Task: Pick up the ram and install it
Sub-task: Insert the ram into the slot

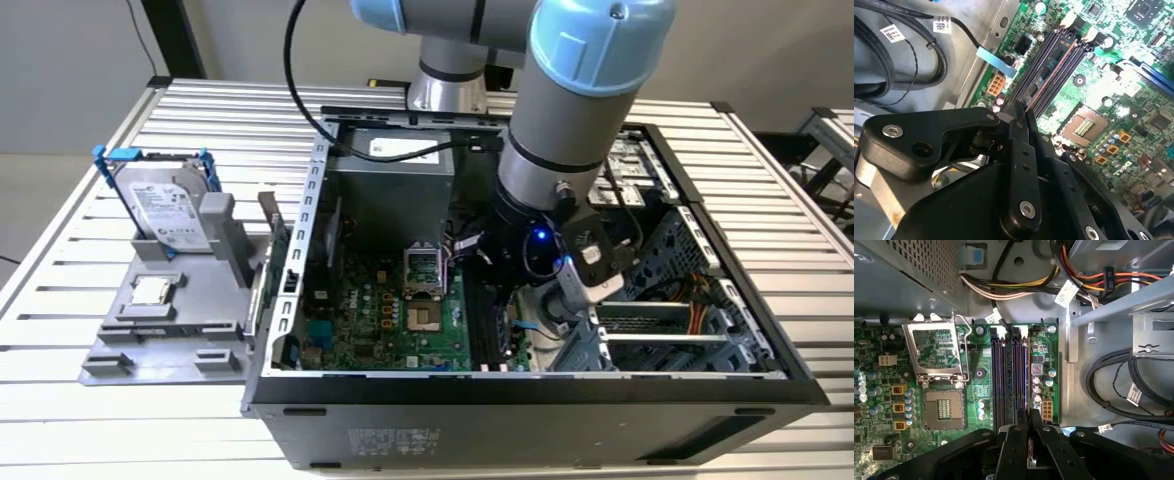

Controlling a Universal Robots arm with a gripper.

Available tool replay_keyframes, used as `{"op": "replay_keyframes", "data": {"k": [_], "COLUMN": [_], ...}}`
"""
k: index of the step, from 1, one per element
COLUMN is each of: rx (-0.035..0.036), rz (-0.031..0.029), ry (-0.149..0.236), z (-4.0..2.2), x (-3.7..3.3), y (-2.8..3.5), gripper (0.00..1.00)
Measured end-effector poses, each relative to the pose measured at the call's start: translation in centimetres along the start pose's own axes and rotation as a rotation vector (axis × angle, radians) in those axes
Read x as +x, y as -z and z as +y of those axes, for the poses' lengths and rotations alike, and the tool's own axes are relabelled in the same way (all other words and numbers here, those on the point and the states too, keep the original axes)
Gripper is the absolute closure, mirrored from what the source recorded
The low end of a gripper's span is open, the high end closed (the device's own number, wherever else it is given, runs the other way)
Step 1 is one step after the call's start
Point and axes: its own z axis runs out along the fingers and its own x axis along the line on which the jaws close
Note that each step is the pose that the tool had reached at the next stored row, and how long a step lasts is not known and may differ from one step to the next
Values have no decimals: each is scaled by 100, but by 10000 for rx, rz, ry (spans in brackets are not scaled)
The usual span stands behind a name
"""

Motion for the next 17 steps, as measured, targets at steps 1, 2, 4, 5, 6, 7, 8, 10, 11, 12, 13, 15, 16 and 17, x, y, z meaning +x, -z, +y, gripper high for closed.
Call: {"op": "replay_keyframes", "data": {"k": [1,2,4,5,6,7,8,10,11,12,13,15,16,17], "rx": [1,0,-3,-5,-5,-5,5,42,46,49,53,48,47,47], "rz": [0,0,0,0,0,0,0,0,0,-1,-1,-2,-1,-1], "ry": [0,0,0,2,10,21,32,45,46,46,46,46,46,46], "z": [0,-1,-7,-9,-13,-18,-21,-22,-22,-22,-22,-21,-21,-21], "x": [0,0,0,0,-1,-1,-1,-1,-1,-1,-1,-1,-1,-1], "y": [-18,-30,-40,-41,-41,-41,-39,-35,-32,-24,-10,-5,-5,-5], "gripper": [100,100,100,100,100,100,100,100,100,100,100,100,100,100]}}
